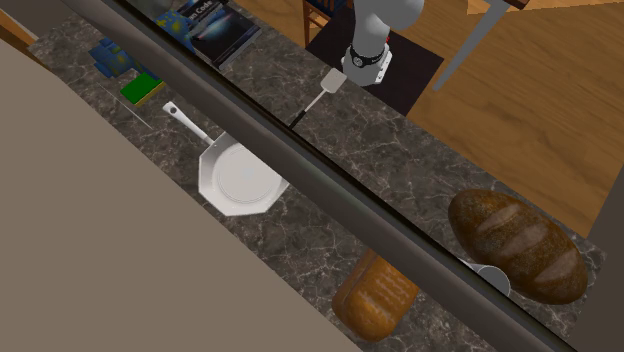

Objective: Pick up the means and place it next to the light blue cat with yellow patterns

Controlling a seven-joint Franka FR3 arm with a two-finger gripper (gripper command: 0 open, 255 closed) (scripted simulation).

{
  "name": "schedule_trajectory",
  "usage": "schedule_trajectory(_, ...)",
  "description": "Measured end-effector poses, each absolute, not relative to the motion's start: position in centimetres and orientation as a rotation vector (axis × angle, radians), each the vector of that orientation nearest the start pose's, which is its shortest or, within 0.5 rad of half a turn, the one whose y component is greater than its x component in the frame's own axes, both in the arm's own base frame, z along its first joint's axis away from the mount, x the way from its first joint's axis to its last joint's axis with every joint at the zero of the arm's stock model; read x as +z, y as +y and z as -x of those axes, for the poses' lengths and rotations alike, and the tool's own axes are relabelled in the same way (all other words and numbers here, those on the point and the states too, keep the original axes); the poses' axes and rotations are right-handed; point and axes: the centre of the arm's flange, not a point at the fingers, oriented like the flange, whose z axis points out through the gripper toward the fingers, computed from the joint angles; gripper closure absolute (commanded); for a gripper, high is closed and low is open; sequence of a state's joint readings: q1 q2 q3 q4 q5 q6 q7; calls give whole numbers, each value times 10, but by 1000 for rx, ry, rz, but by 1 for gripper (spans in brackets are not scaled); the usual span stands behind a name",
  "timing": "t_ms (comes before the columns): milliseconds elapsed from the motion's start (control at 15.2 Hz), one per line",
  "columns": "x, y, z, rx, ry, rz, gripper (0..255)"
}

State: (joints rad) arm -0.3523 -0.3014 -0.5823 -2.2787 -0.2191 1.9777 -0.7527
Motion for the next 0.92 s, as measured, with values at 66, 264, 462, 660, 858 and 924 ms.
schedule_trajectory(66,447,-389,-258,82,104,3134,255)
schedule_trajectory(264,431,-388,-256,82,104,3134,255)
schedule_trajectory(462,414,-388,-257,82,104,3134,255)
schedule_trajectory(660,399,-389,-257,82,103,3134,255)
schedule_trajectory(858,383,-389,-256,82,103,3134,255)
schedule_trajectory(924,378,-389,-256,82,104,3134,255)
